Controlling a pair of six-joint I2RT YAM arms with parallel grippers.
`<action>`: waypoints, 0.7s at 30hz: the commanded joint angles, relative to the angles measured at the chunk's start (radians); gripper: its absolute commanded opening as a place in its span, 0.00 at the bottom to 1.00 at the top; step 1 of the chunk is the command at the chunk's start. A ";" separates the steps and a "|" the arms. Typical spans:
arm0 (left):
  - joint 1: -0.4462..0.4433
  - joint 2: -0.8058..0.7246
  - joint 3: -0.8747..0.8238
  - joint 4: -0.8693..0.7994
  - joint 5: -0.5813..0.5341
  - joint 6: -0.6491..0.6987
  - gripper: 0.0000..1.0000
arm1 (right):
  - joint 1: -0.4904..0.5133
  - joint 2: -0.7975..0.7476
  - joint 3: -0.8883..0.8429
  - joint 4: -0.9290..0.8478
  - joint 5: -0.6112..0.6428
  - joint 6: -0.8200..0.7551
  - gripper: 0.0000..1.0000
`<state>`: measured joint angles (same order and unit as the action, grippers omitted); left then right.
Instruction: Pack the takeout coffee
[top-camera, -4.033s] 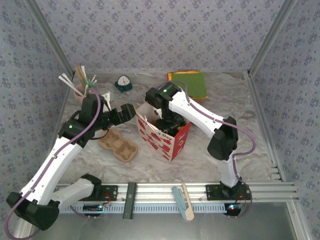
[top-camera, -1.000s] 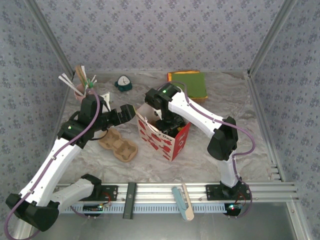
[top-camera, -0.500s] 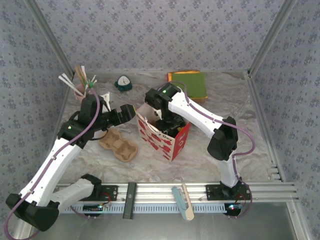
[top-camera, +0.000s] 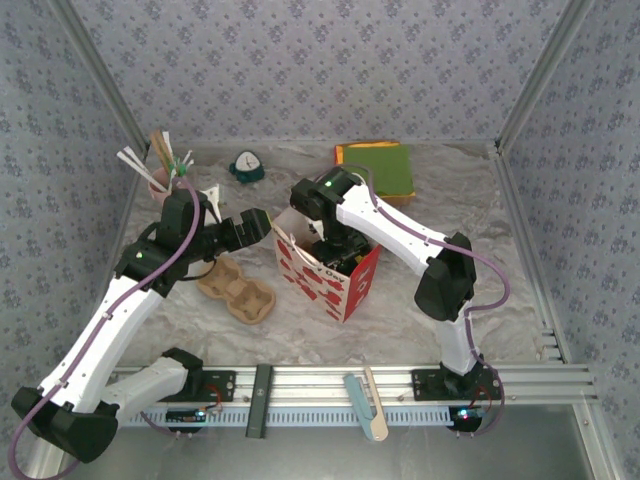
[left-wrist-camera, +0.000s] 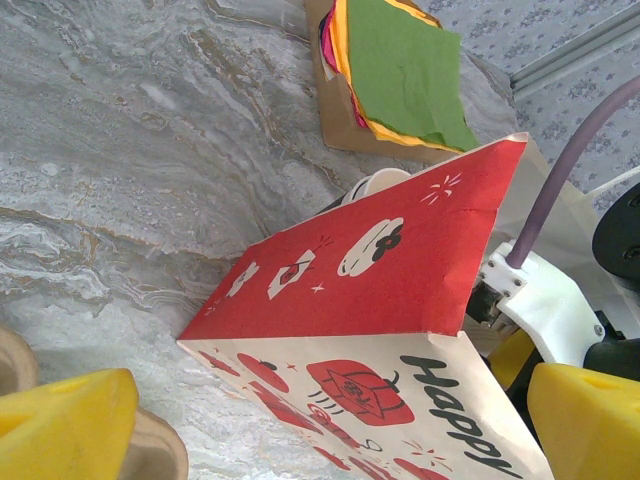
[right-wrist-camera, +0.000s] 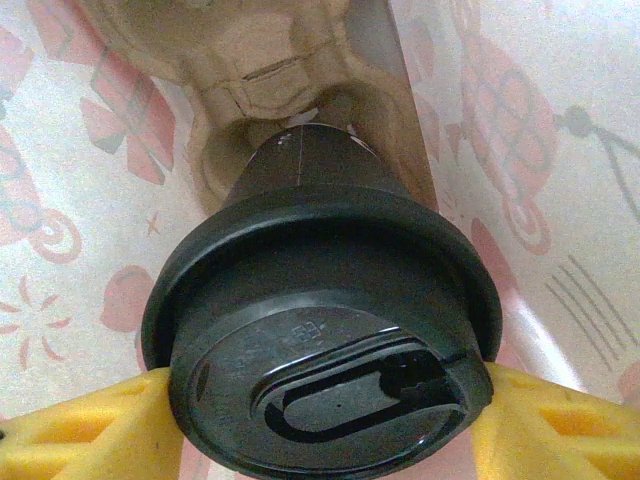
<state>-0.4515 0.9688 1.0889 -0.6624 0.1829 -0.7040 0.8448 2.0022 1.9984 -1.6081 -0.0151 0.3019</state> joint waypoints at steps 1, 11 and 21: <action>0.003 -0.016 -0.003 -0.008 0.004 0.001 1.00 | 0.001 -0.005 -0.009 -0.025 0.000 -0.006 0.68; 0.004 -0.013 -0.002 -0.006 0.003 0.001 1.00 | -0.004 -0.003 -0.010 -0.023 0.000 -0.007 0.68; 0.002 -0.013 -0.002 -0.007 0.004 0.000 1.00 | -0.009 -0.001 -0.017 -0.017 0.006 -0.009 0.68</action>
<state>-0.4515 0.9688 1.0889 -0.6624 0.1829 -0.7044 0.8436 2.0022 1.9934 -1.6058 -0.0154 0.3019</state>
